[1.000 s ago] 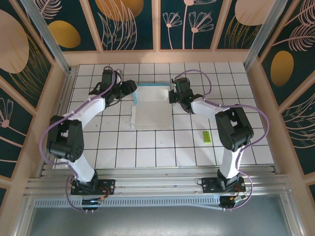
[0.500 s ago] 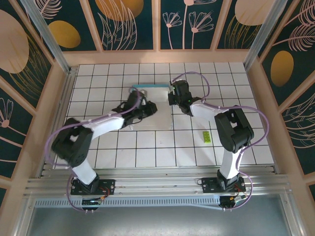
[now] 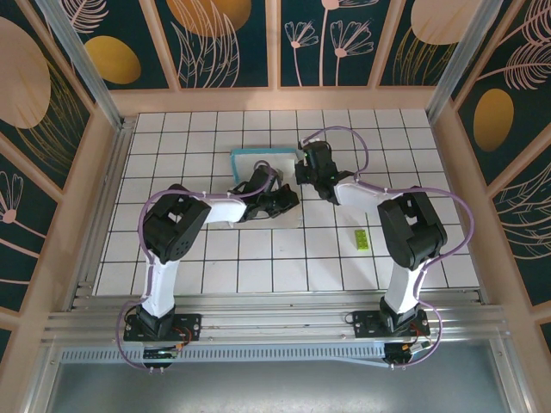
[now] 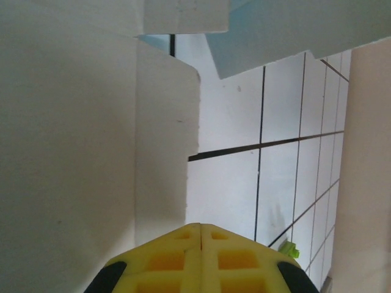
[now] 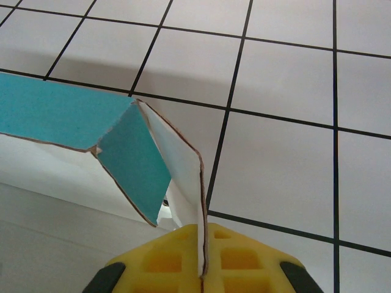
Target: Fold the paper box
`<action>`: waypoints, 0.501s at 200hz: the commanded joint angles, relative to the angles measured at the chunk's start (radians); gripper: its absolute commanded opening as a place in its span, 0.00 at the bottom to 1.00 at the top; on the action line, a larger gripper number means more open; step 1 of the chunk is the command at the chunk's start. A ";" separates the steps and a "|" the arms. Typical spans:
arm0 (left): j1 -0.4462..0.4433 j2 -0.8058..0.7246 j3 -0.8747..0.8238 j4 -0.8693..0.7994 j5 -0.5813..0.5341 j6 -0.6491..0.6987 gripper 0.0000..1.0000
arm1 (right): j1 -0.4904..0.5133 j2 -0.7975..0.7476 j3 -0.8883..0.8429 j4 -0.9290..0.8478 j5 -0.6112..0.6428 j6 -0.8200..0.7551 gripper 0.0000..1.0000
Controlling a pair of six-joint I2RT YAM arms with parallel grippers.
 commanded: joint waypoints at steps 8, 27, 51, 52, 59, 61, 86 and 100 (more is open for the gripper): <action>-0.006 0.051 0.052 0.025 0.048 -0.007 0.00 | 0.021 -0.038 -0.013 0.015 0.004 0.036 0.07; -0.006 0.065 0.059 -0.011 0.021 0.008 0.00 | 0.023 -0.036 -0.006 -0.001 -0.009 0.068 0.07; -0.006 0.067 0.035 -0.005 -0.024 0.020 0.00 | 0.023 -0.032 0.002 -0.020 -0.040 0.102 0.08; -0.006 0.068 0.033 -0.004 -0.024 0.019 0.00 | 0.022 -0.032 0.002 -0.021 -0.040 0.103 0.08; -0.006 0.076 0.031 0.001 -0.024 0.020 0.00 | 0.024 -0.031 0.005 -0.024 -0.044 0.114 0.08; -0.006 0.079 0.032 0.002 -0.023 0.023 0.00 | 0.024 -0.032 0.005 -0.025 -0.045 0.117 0.08; -0.006 0.109 0.028 0.028 -0.007 0.021 0.00 | 0.032 -0.034 0.015 -0.045 -0.053 0.139 0.08; -0.006 0.122 0.030 0.034 -0.008 0.031 0.00 | 0.036 -0.034 0.023 -0.059 -0.053 0.151 0.08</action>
